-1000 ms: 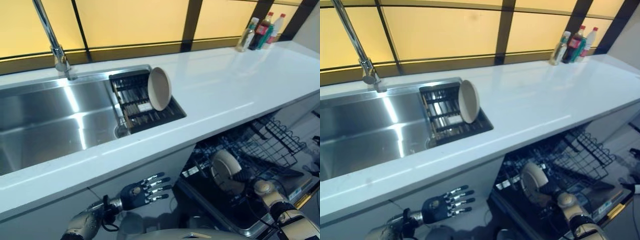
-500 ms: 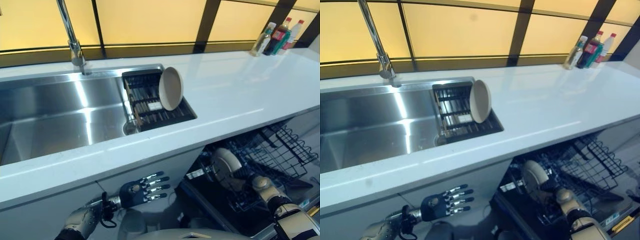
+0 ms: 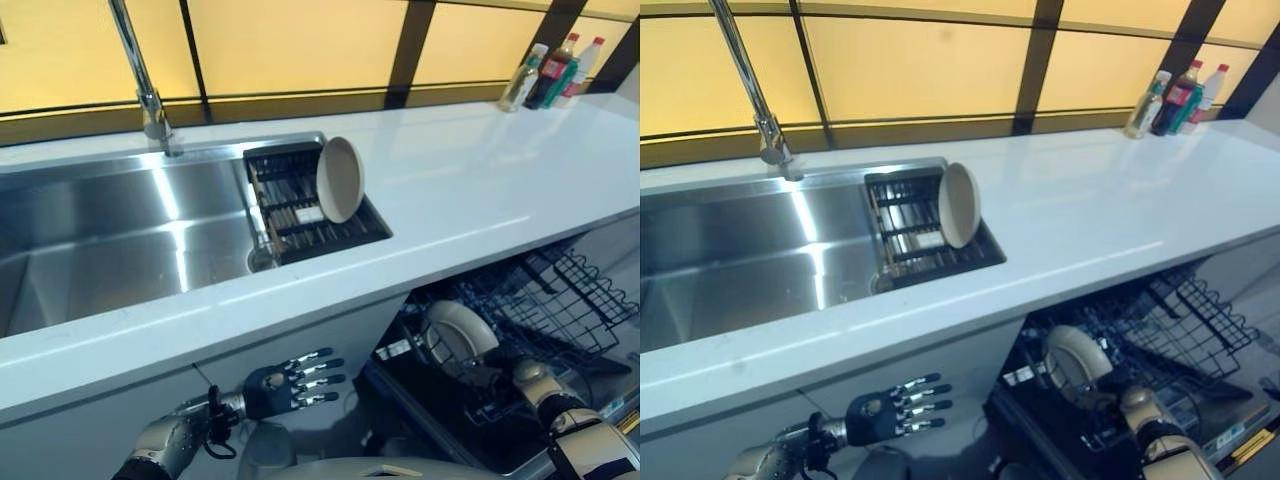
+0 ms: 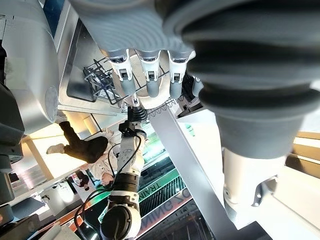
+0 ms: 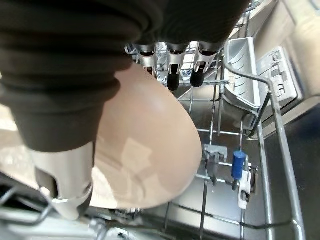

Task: Pick up plates and place into dishwasher.

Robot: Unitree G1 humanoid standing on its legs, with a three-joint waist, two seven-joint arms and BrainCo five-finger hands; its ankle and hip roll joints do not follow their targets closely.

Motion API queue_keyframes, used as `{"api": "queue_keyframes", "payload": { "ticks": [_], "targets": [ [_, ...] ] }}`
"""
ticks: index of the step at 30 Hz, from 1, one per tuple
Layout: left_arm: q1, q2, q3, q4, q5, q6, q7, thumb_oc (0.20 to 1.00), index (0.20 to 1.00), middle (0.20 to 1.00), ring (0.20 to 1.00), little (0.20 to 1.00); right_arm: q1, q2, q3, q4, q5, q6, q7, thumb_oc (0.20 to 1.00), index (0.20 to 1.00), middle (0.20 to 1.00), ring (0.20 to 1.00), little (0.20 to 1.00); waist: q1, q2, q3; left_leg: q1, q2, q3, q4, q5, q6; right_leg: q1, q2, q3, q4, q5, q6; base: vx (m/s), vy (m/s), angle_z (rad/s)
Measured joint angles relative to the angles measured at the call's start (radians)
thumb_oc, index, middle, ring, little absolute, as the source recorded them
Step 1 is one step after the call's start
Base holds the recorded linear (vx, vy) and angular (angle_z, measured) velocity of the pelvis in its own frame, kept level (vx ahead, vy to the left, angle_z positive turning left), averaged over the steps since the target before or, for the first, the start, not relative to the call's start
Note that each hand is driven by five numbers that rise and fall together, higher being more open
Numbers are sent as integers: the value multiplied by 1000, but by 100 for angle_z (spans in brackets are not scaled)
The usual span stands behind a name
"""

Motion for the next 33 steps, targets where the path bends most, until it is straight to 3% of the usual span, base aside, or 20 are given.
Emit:
{"api": "queue_keyframes", "payload": {
  "ticks": [9, 22, 29, 33],
  "targets": [
    [2, 1, -18, -1, -28, -5, 16, 1000, 1000, 1000, 1000, 1000, 0, -23, -58, -20, 42, 1, -83, 1000, 1000, 1000, 1000, 1000, -24, -1, -47, 16, 0, 29, -22, 1, 1, -3, 0, 22, -14, 5, 3, -11, 42, -7],
    [5, -1, -36, -2, -43, -40, 26, 1000, 1000, 1000, 1000, 1000, 26, -92, -162, -44, 180, -46, -90, 1000, 1000, 1000, 1000, 1000, -63, 6, -66, 48, -7, 56, -63, 3, 2, 0, -3, 41, -17, 5, 4, -20, 37, -5],
    [11, -7, -59, -44, -27, -99, 29, 1000, 1000, 1000, 1000, 1000, 88, -77, -260, -372, 353, -89, -204, 1000, 1000, 1000, 1000, 1000, -102, 13, -72, 65, -16, 82, -91, 11, 7, -4, -10, 60, -30, 9, 9, -53, 90, -7],
    [10, 3, -155, -69, 113, -201, 61, 1000, 1000, 1000, 1000, 1000, 131, -22, -318, -547, 482, -149, -265, 1000, 1000, 1000, 1000, 1000, -138, 21, -85, 73, -29, 97, -108, 15, 12, -10, -17, 78, -31, 13, 15, -69, 117, -7]
  ]
}}
